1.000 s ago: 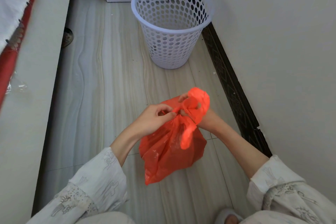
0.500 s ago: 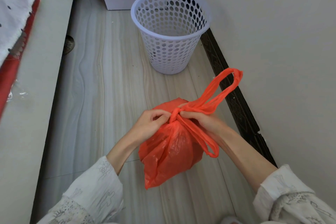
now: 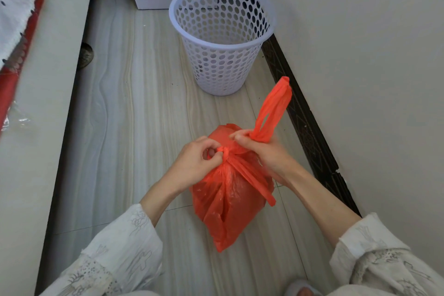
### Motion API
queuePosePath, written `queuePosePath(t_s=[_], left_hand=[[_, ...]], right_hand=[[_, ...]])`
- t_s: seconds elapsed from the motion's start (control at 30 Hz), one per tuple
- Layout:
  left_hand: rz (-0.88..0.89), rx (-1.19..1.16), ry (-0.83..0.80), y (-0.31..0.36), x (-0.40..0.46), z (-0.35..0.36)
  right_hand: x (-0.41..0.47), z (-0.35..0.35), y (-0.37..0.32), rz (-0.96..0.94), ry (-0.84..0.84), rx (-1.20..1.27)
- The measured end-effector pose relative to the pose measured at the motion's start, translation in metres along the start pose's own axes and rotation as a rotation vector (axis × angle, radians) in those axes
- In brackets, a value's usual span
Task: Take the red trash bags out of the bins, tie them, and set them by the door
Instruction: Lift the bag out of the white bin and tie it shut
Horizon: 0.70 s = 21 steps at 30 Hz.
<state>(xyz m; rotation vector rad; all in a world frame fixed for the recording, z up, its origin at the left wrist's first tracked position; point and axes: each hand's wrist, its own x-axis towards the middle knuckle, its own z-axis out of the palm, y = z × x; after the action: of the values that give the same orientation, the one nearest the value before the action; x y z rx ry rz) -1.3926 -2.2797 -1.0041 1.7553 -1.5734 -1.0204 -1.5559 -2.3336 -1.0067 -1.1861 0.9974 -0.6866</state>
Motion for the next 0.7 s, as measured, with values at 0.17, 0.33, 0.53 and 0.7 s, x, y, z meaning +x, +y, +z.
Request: queuePosePath(t_s=[0.17,0.33,0.53,0.7], left_hand=[[0.273,0.293,-0.027,0.005,-0.002,-0.002],[0.353,0.443,-0.076,0.015,0.0,0.0],[0.395,0.394,-0.104,0.017,0.0,-0.006],[0.365,0.279,-0.089,0.013,0.0,-0.01]], right_hand=[[0.01,-0.007,-0.002,0.02,0.247,-0.446],[0.024,-0.019,-0.002,0.078,0.288,-0.856],[0.035,-0.049,-0.003,0.194,0.413,-0.907],[0.035,-0.057,-0.004,0.198,0.42,-0.986]])
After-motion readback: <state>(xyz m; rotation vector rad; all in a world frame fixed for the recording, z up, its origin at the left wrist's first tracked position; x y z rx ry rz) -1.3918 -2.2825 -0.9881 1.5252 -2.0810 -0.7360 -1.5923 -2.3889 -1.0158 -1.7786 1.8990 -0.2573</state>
